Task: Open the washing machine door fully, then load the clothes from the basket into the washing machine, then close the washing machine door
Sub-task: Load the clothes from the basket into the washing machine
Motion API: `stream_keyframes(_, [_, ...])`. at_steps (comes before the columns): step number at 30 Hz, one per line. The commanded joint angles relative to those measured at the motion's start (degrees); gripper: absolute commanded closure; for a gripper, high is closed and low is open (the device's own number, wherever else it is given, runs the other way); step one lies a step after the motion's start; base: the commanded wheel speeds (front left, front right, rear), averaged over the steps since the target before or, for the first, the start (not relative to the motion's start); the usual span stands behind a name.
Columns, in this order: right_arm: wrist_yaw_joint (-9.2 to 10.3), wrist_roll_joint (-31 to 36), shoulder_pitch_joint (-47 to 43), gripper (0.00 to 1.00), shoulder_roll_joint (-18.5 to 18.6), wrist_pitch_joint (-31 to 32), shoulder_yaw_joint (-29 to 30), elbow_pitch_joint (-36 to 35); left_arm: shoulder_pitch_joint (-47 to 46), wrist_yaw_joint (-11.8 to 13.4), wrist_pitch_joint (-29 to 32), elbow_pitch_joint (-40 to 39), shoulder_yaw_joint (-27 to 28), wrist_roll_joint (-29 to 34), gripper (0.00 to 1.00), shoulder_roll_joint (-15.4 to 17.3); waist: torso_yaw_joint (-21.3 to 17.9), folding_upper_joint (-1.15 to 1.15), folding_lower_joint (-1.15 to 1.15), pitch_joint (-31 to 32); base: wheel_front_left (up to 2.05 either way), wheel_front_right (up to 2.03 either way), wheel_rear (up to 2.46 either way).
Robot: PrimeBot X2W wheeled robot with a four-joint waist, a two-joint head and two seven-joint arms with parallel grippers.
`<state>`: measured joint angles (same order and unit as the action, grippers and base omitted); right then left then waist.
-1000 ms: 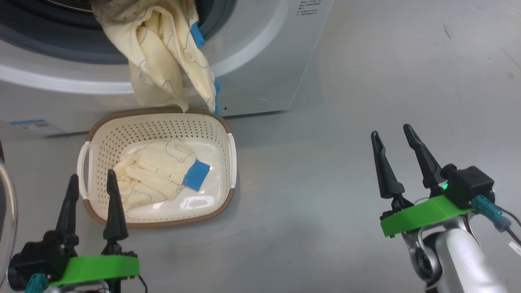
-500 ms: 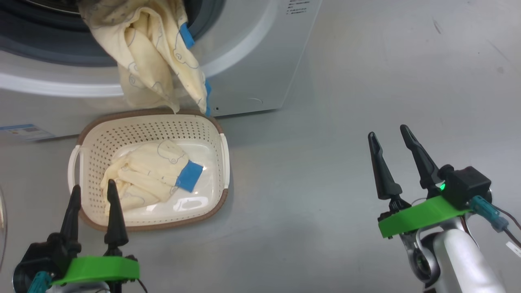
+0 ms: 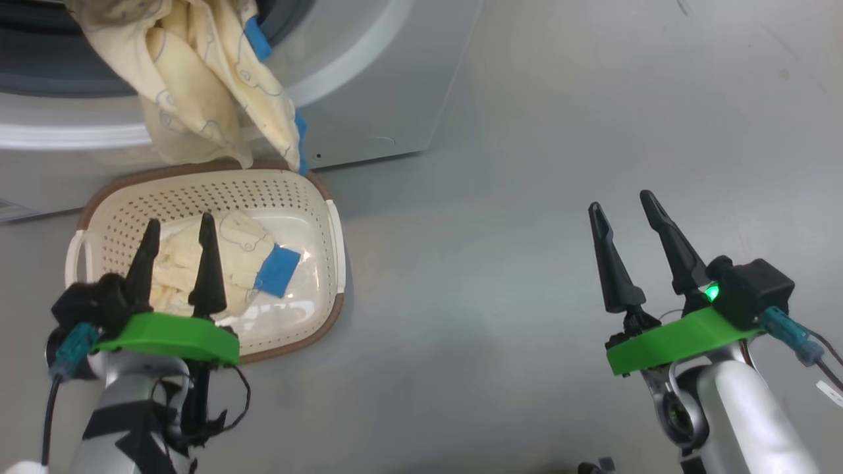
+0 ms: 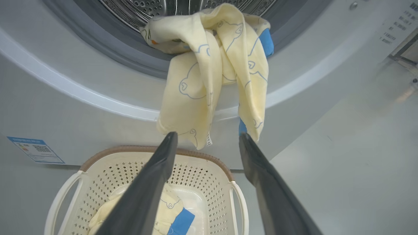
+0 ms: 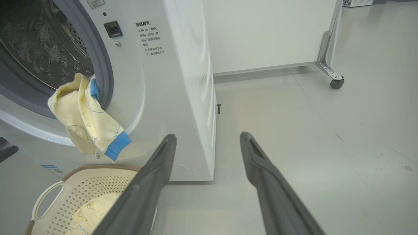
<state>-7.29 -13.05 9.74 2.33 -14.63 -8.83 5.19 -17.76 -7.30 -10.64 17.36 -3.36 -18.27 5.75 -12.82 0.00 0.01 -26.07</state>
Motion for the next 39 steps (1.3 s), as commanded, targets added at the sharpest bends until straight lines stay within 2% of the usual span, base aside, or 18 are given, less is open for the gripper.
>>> stream_keyframes(1, [-0.2,-0.5,1.1,0.0,0.5,-0.4,-1.2,-1.9,-1.8,-0.2,0.1,-0.9,1.0,-0.5,0.0,1.6,-0.7,0.0,-0.01,-0.8,0.0,0.0,0.0])
stream_keyframes(20, [-0.2,-1.0,3.5,0.0,0.5,-0.4,-1.7,-2.7,-16.8,-0.2,0.8,9.0,-5.1,-5.0,0.0,5.1,-3.0,0.0,-0.01,-7.4,0.0,0.0,0.0])
stream_keyframes(39, [-0.2,-0.2,5.0,0.0,0.5,-0.4,-2.0,-3.3,-25.2,-0.2,-1.4,15.2,-7.4,-6.4,0.0,6.6,-3.5,0.0,-0.01,-11.5,0.0,0.0,0.0])
